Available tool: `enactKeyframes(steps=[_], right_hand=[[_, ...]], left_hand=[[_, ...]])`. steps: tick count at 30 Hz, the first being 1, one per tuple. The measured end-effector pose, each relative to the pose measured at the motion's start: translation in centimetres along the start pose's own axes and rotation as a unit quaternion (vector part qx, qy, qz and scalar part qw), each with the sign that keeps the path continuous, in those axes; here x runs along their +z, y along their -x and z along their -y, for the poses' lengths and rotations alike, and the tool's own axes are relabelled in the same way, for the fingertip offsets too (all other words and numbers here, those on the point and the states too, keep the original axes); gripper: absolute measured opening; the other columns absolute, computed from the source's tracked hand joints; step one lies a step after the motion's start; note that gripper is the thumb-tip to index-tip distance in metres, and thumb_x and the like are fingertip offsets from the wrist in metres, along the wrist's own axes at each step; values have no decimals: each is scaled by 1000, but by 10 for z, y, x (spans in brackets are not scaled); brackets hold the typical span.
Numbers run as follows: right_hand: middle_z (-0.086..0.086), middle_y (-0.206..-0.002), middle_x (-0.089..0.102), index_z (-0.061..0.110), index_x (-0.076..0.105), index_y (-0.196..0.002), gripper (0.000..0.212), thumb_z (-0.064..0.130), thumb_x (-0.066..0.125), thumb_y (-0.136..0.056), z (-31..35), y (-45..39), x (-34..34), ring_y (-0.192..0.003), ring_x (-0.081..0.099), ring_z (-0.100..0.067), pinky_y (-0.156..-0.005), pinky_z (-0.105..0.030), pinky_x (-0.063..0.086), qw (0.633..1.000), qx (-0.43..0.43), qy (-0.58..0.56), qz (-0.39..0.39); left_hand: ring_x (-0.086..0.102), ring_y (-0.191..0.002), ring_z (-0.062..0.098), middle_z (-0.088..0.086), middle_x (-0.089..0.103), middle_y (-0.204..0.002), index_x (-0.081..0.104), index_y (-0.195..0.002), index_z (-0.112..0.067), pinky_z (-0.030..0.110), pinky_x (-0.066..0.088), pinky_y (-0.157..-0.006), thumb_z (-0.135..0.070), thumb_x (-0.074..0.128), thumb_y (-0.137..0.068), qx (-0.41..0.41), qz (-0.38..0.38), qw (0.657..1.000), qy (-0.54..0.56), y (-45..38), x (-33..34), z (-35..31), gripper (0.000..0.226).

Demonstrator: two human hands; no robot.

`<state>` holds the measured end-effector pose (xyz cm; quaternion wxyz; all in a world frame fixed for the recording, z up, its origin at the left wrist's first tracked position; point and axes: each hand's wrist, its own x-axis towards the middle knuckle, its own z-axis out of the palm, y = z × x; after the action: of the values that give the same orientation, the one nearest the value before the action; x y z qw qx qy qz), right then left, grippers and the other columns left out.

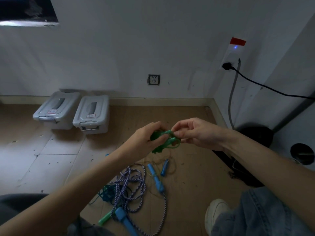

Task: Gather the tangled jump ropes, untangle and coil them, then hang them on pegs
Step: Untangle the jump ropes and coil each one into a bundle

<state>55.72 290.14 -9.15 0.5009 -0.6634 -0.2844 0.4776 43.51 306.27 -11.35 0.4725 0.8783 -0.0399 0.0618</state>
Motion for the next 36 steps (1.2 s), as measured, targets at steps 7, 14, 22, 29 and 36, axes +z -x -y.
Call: enactKeyframes(steps=[7,14,22,29,36], right_hand=[[-2,-85,66,6,66,-89,12,-2,58,-83,-1,2,3,-83,64,-9,-75,-18,52,999,-38,5,-17],[-9,-91,65,6,62,-90,14,3,66,-77,-4,-1,8,-88,64,-20,-89,-37,51,1000,8,-11,-2],[-4,-78,67,11,53,-90,24,-8,62,-79,-6,-6,20,-72,66,-12,-63,-21,55,991,-49,-20,-120],[-15,-94,61,10,46,-107,34,-10,51,-80,4,-1,17,-81,63,-22,-77,-35,55,965,-7,-260,-20],[-6,-84,68,8,68,-83,20,-9,58,-82,6,0,17,-78,67,-11,-68,-19,55,996,-42,51,-67]], left_hand=[[56,-68,-3,-12,50,-88,46,-89,-31,9,47,-60,-26,51,-90,8,-6,998,-65,1,-1,2,6],[53,-76,6,-9,50,-94,53,-100,-20,14,46,-64,-32,48,-90,8,-2,989,-147,1,2,8,17],[51,-70,1,-16,44,-87,53,-101,-20,6,42,-59,-32,47,-91,-19,-13,990,-136,-3,2,14,17],[56,-54,-5,-5,57,-73,53,-85,-24,10,44,-50,-21,43,-95,-55,20,996,72,-8,-2,10,15],[55,-50,-6,-6,56,-67,55,-84,-25,7,40,-48,-20,45,-94,-71,43,995,51,-3,1,19,16]])
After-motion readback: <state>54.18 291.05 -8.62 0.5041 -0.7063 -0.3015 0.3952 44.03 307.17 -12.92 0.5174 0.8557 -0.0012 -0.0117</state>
